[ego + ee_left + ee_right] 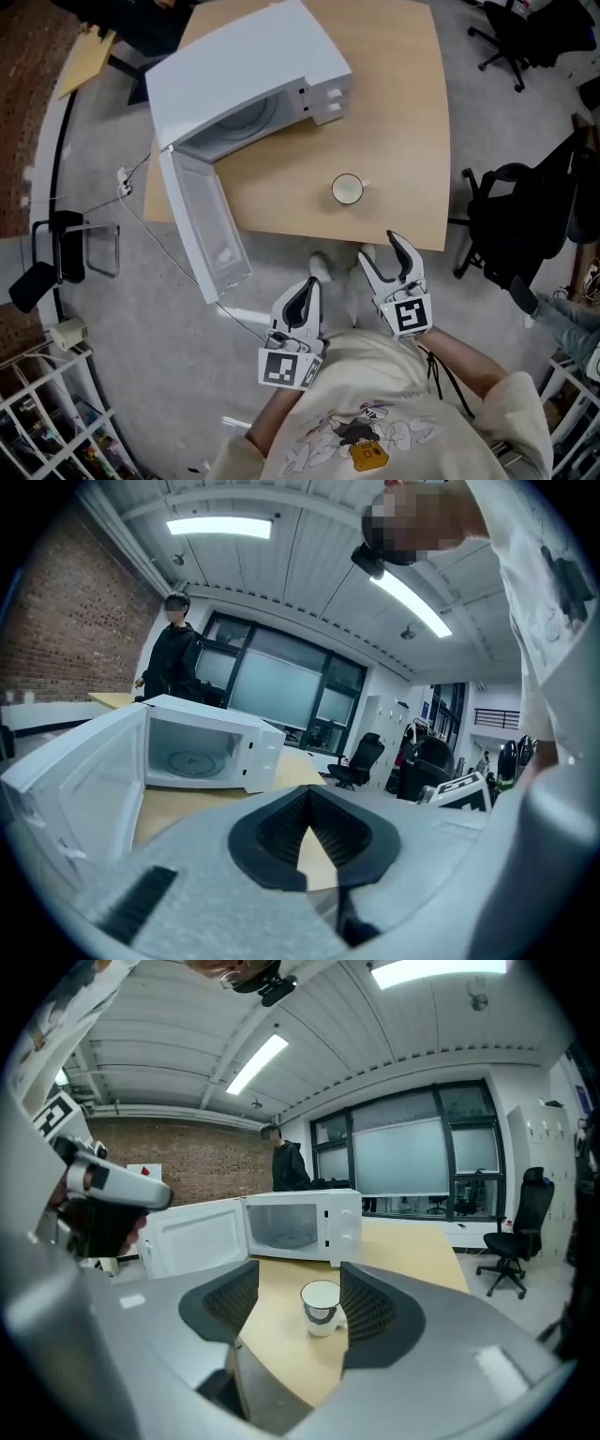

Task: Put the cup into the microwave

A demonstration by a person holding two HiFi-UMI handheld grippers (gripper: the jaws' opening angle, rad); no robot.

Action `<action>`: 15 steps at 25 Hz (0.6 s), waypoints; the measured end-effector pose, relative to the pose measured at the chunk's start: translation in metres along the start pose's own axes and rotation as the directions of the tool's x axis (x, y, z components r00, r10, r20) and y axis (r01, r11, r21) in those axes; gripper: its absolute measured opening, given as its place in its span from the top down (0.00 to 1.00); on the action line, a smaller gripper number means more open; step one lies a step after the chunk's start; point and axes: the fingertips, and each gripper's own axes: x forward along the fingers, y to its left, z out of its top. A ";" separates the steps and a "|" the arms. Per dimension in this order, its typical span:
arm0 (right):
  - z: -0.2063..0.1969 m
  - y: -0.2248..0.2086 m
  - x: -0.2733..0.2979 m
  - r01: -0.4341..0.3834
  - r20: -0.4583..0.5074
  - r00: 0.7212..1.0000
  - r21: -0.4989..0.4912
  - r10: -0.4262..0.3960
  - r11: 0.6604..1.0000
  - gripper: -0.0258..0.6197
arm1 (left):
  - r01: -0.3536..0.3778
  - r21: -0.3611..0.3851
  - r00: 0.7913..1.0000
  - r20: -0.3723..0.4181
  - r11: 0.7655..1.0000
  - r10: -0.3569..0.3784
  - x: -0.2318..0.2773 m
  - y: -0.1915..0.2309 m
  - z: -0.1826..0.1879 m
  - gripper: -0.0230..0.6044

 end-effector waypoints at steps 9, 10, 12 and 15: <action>-0.082 -0.022 0.083 0.056 -0.054 0.997 0.003 -0.056 0.998 0.38 | -0.046 -0.041 0.996 -0.075 0.998 0.043 0.014 -0.011 -0.041 0.96; -0.088 -0.023 0.090 0.062 -0.057 0.997 0.006 -0.061 0.998 0.37 | -0.055 -0.044 0.996 -0.076 0.998 0.051 0.014 -0.011 -0.043 0.96; -0.100 -0.025 0.103 0.069 -0.062 0.996 0.011 -0.068 0.998 0.37 | -0.071 -0.062 0.994 -0.082 0.996 0.066 0.014 -0.010 -0.048 0.96; -0.113 -0.031 0.122 0.081 -0.066 0.995 0.008 -0.080 0.997 0.37 | -0.073 -0.061 0.992 -0.105 0.995 0.067 0.013 -0.008 -0.059 0.96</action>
